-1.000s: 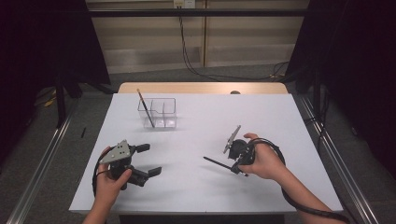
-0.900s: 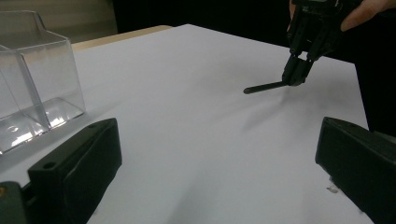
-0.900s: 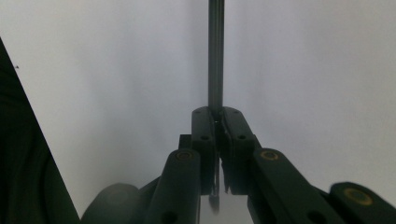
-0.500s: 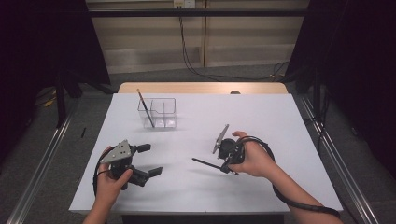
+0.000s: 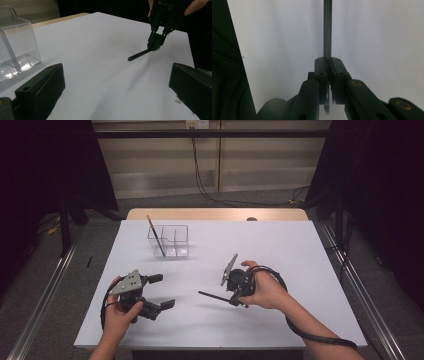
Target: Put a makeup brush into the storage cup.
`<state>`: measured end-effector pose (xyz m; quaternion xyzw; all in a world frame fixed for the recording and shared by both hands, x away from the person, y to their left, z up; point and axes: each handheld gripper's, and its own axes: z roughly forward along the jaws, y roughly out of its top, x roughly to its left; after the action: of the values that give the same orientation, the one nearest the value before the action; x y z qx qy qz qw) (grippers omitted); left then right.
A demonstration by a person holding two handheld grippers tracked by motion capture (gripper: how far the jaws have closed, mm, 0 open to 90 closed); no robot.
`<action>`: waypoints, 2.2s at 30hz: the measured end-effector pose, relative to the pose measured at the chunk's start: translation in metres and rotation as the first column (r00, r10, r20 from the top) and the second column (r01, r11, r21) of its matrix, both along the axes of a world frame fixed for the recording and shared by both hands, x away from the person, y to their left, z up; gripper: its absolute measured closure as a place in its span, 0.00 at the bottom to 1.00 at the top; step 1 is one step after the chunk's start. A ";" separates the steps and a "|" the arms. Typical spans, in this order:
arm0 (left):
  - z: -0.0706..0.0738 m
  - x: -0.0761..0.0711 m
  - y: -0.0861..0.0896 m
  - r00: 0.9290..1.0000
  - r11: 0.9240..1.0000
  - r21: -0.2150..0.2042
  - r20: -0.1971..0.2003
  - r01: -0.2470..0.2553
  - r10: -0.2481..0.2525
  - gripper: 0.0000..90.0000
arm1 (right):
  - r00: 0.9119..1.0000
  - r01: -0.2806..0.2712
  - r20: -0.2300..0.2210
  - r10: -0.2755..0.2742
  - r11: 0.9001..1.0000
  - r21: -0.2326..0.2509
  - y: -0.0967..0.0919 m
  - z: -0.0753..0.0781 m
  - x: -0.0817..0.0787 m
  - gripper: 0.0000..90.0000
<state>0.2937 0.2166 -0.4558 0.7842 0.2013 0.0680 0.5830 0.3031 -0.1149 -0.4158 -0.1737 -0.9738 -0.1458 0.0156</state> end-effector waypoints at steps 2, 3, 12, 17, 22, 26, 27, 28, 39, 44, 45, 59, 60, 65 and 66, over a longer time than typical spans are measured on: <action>0.001 0.000 -0.001 1.000 1.000 0.001 0.005 0.002 -0.002 0.00 | 1.000 -0.010 0.000 0.010 1.000 -0.004 0.000 0.000 0.001 0.95; 0.002 0.000 -0.001 1.000 1.000 -0.003 0.005 0.003 -0.003 0.00 | 1.000 -0.008 -0.002 0.008 1.000 -0.003 0.001 0.000 0.000 0.95; 0.006 0.001 -0.011 0.999 0.999 0.024 0.001 0.041 -0.042 0.00 | 0.999 -0.033 0.003 0.034 0.999 -0.010 0.003 0.001 -0.001 0.95; 0.007 0.003 -0.023 0.996 0.995 0.040 -0.021 0.092 -0.091 0.00 | 0.999 -0.033 0.010 0.033 0.999 -0.002 0.005 0.005 -0.002 0.95; 0.010 0.004 -0.032 0.992 0.991 0.061 -0.023 0.122 -0.121 0.00 | 0.999 -0.047 0.013 0.047 0.999 -0.005 0.005 0.008 -0.002 0.95; 0.013 0.007 -0.038 0.990 0.988 0.061 -0.023 0.140 -0.139 0.00 | 0.999 -0.046 0.013 0.046 0.999 -0.001 0.005 0.008 -0.003 0.95; 0.013 0.008 -0.040 0.989 0.988 0.060 -0.021 0.144 -0.143 0.00 | 0.999 -0.046 0.013 0.046 0.999 -0.002 0.005 0.008 -0.003 0.95; 0.014 0.008 -0.041 0.989 0.987 0.063 -0.022 0.150 -0.148 0.00 | 0.999 -0.040 0.011 0.040 0.999 0.003 0.005 0.008 -0.003 0.95; 0.019 0.015 -0.063 0.978 0.973 0.098 -0.034 0.210 -0.207 0.00 | 0.998 -0.058 0.018 0.057 0.998 0.011 0.004 0.009 -0.002 0.95; 0.025 0.017 -0.069 0.972 0.963 0.131 -0.036 0.234 -0.231 0.00 | 0.998 -0.057 0.012 0.057 0.998 0.009 0.004 0.008 -0.002 0.95; 0.026 0.017 -0.070 0.971 0.961 0.143 -0.036 0.238 -0.235 0.00 | 0.998 -0.054 0.011 0.054 0.998 0.011 0.004 0.008 -0.002 0.95; 0.038 0.029 -0.090 0.951 0.896 0.322 -0.136 0.307 -0.277 0.00 | 0.998 -0.064 0.007 0.064 0.998 0.019 0.005 0.008 -0.003 0.94; 0.039 0.030 -0.091 0.950 0.891 0.331 -0.151 0.310 -0.274 0.00 | 0.998 -0.070 0.008 0.070 0.997 0.015 0.006 0.009 -0.003 0.94; 0.045 0.033 -0.096 0.949 0.867 0.388 -0.172 0.313 -0.265 0.00 | 0.998 -0.067 0.005 0.067 0.998 0.018 0.008 0.009 -0.004 0.94; 0.046 0.033 -0.098 0.948 0.857 0.408 -0.170 0.315 -0.268 0.00 | 0.997 -0.073 0.006 0.073 0.997 0.022 0.008 0.009 -0.004 0.94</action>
<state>0.3266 0.1183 -0.4098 0.9170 0.0910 -0.0207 0.3877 0.2995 -0.1070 -0.4071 -0.1375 -0.9779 -0.1563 0.0203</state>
